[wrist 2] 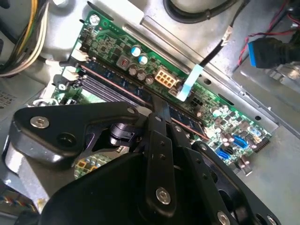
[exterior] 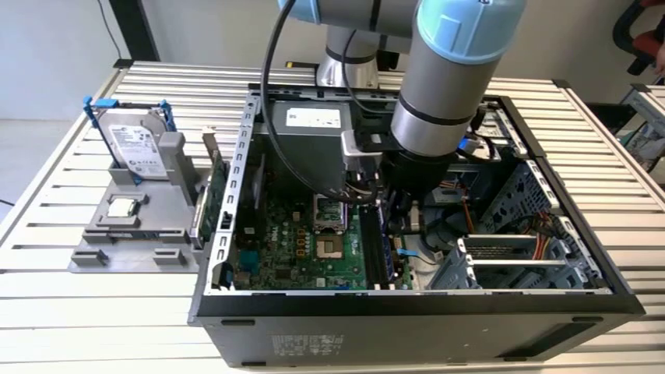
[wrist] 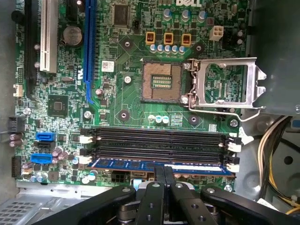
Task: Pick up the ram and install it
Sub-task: 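Press down the ram until it locks into place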
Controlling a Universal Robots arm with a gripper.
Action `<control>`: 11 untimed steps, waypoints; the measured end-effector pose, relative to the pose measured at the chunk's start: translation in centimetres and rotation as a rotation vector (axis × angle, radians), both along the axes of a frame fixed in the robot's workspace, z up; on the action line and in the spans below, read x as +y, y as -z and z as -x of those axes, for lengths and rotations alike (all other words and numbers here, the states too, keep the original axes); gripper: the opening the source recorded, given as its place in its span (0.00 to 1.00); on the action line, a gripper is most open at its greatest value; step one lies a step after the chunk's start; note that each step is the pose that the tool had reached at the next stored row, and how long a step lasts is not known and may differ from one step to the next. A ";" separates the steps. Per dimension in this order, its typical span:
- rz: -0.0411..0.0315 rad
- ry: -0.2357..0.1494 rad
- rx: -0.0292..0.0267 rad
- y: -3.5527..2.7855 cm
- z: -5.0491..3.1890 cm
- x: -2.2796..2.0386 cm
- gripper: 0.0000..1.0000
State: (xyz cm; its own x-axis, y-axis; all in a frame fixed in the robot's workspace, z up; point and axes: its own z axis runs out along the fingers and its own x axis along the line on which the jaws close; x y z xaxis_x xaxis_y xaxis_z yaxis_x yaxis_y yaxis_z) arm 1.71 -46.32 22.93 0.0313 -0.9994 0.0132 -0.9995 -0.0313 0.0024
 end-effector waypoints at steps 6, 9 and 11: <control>-0.0001 0.000 -0.0001 0.23 0.01 0.02 0.00; 0.0016 0.000 0.0004 0.69 0.01 0.00 0.00; 0.0017 0.000 0.0005 1.07 0.01 -0.01 0.00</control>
